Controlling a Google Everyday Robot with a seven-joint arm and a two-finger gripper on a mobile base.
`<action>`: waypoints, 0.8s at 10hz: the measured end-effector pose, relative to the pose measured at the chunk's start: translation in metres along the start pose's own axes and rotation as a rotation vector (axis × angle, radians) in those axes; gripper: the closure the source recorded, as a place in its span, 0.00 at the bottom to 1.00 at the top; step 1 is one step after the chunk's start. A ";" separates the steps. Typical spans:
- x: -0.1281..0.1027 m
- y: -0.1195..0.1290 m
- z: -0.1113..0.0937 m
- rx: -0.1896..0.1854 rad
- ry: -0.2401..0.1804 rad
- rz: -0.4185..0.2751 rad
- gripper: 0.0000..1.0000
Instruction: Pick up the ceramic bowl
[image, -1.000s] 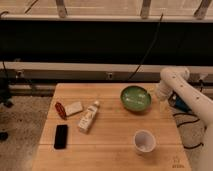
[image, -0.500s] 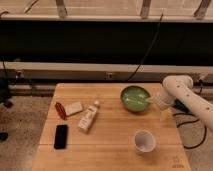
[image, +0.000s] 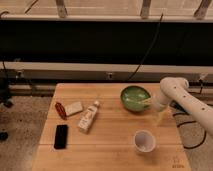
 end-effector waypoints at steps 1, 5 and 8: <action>0.000 0.000 0.004 -0.015 -0.004 -0.007 0.25; 0.001 -0.001 0.005 -0.056 -0.009 -0.003 0.66; 0.004 0.004 -0.007 -0.048 -0.014 0.015 0.96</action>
